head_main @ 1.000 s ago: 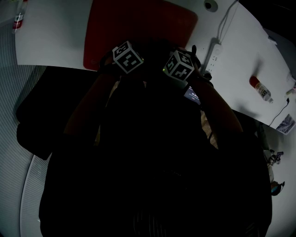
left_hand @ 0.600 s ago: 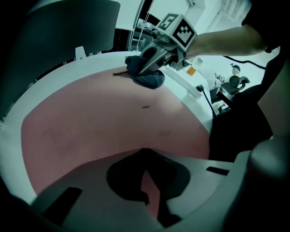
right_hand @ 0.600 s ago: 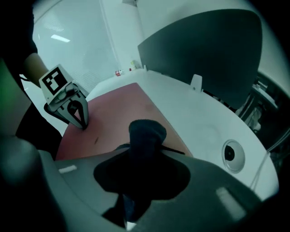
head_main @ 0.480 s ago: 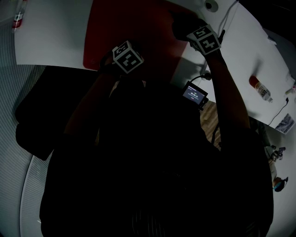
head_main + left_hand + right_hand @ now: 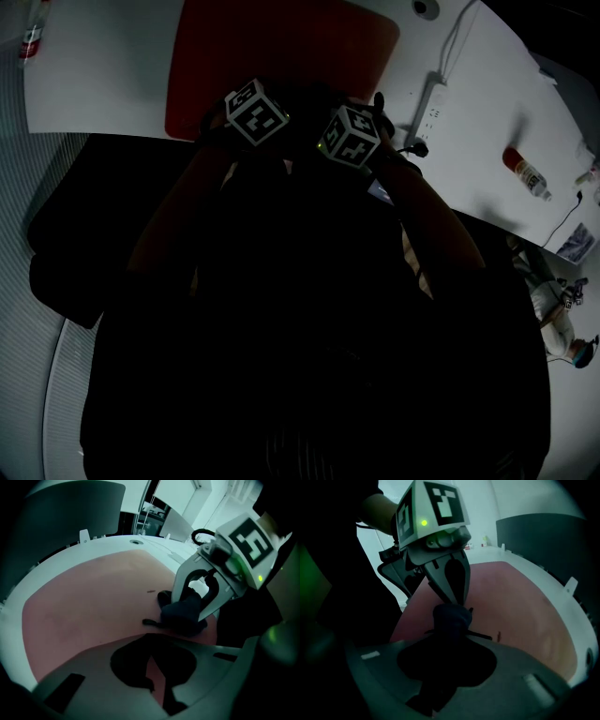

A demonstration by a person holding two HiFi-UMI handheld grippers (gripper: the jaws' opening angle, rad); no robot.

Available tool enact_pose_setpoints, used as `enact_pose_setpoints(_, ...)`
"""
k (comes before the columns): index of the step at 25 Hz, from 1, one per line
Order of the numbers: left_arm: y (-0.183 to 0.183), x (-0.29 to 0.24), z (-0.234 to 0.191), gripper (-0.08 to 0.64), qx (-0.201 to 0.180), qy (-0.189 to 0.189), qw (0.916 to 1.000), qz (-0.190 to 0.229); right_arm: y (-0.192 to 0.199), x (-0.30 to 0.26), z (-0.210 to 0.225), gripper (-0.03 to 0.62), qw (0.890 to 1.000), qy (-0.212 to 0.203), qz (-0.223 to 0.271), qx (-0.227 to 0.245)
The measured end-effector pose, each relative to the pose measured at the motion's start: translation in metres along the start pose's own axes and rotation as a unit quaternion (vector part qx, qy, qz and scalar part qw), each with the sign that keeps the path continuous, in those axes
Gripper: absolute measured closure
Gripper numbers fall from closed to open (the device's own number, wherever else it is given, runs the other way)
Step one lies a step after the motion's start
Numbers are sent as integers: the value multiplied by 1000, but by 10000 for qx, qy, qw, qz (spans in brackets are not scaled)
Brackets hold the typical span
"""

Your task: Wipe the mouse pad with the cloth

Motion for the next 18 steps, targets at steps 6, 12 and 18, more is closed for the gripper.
enact_pose_setpoints(6, 3, -2, 0, 560, 196, -12, 9998, 89, 7, 11, 19, 495, 9998, -78, 83, 148)
enact_pose_setpoints(12, 6, 1, -4, 560, 95, -40, 9998, 195, 43, 85, 107, 492, 9745, 1462, 582, -1599)
enact_pose_setpoints(18, 8, 2, -4, 560, 118, 13, 9997, 192, 43, 96, 112, 491, 9523, 1926, 750, -2245)
Point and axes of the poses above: the fingertips, and each gripper's own axes: x backward along the fingers, z to its right, y out of its underside, the point moved 8 cm from there along x, backward along the fingers, and after that the axes turned 9 degrees about -y, right-handed, at the moved point
